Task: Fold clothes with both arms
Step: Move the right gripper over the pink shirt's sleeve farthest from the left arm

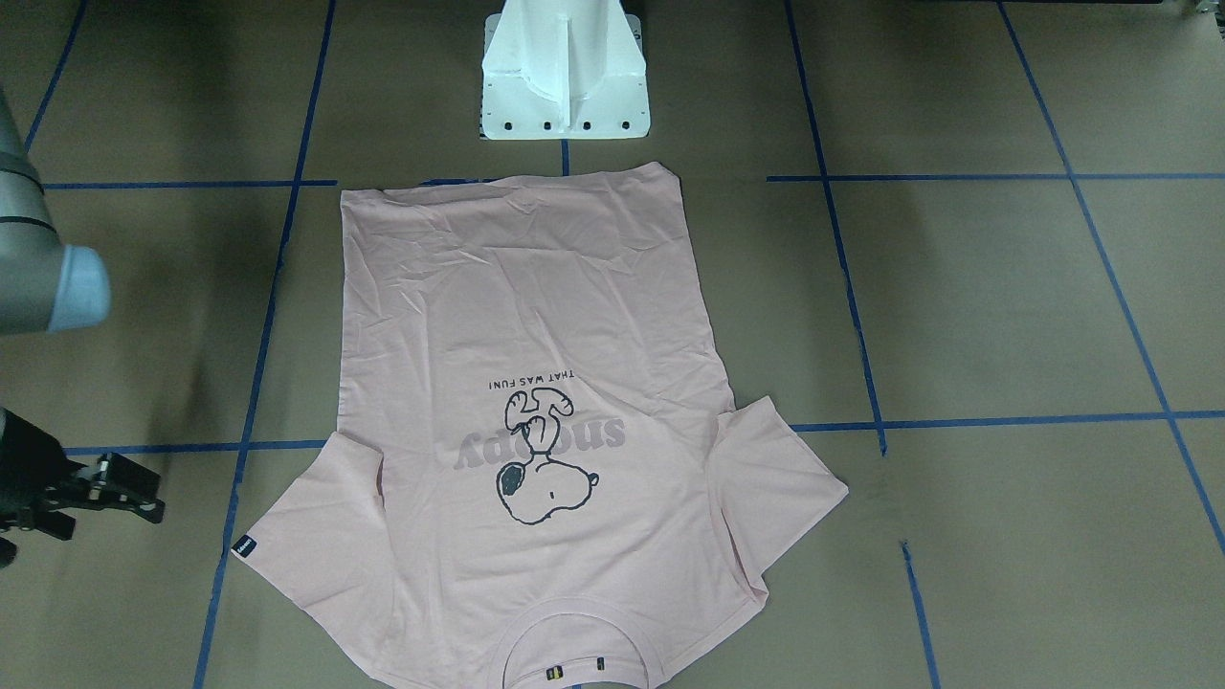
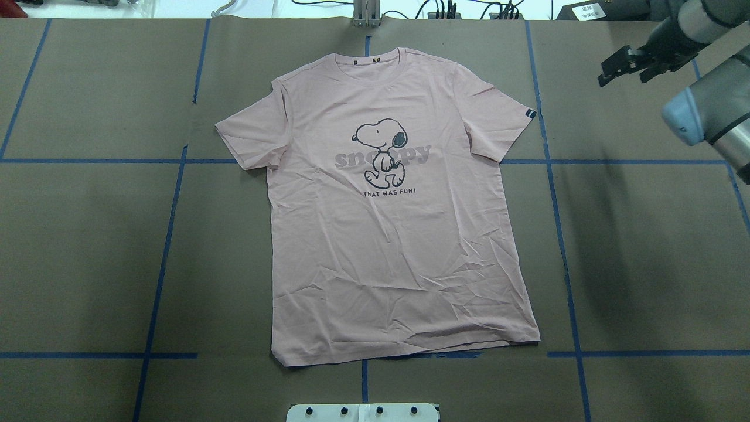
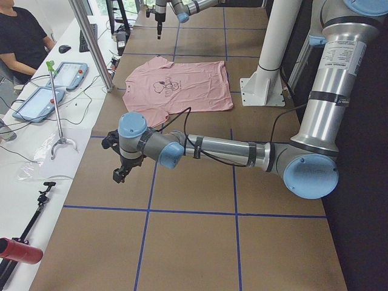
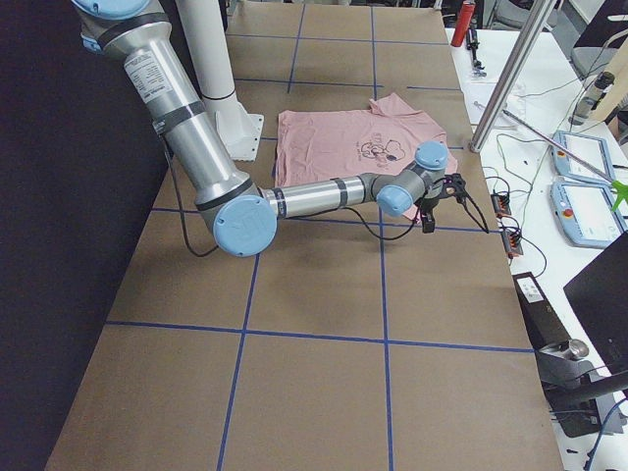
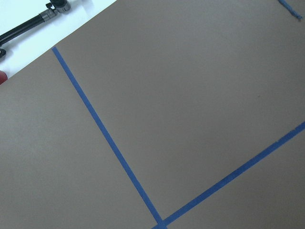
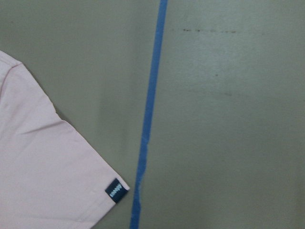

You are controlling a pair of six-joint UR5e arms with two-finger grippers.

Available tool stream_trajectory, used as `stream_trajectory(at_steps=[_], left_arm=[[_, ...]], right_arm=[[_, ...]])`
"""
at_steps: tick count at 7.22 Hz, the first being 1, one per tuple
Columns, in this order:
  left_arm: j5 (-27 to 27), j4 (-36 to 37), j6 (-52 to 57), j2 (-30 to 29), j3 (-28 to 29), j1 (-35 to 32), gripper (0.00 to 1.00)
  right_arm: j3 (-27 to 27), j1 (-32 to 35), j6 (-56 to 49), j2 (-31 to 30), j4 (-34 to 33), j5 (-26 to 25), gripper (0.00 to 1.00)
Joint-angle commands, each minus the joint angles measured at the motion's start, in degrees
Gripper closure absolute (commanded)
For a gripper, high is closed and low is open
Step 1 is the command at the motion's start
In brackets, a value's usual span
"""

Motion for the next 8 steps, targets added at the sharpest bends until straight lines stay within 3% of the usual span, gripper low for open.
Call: stream_trajectory(at_steps=[1,2,6,8], left_arm=[[0.1,-1.9,-16.7,-1.7,0.9,5.3,0.0],[0.2,-4.0,-17.2,-1.6,1.0,5.3,0.0],[-0.1,-4.3,-17.9,-1.7,0.8,5.4,0.0],[-0.1,-4.3,-17.8,-1.7,0.8,5.3,0.0]], right_arm=[[-7.6,-4.7,3.0,5.9,3.2,-4.1,0.01],[-10.2,-5.1,3.0,7.0,3.6,-4.8,0.02],[-11.9,-6.7,3.0,7.0,3.4,-7.2,0.12],[-12.0,-6.8,3.0,7.6,3.2,-7.3,0.49]])
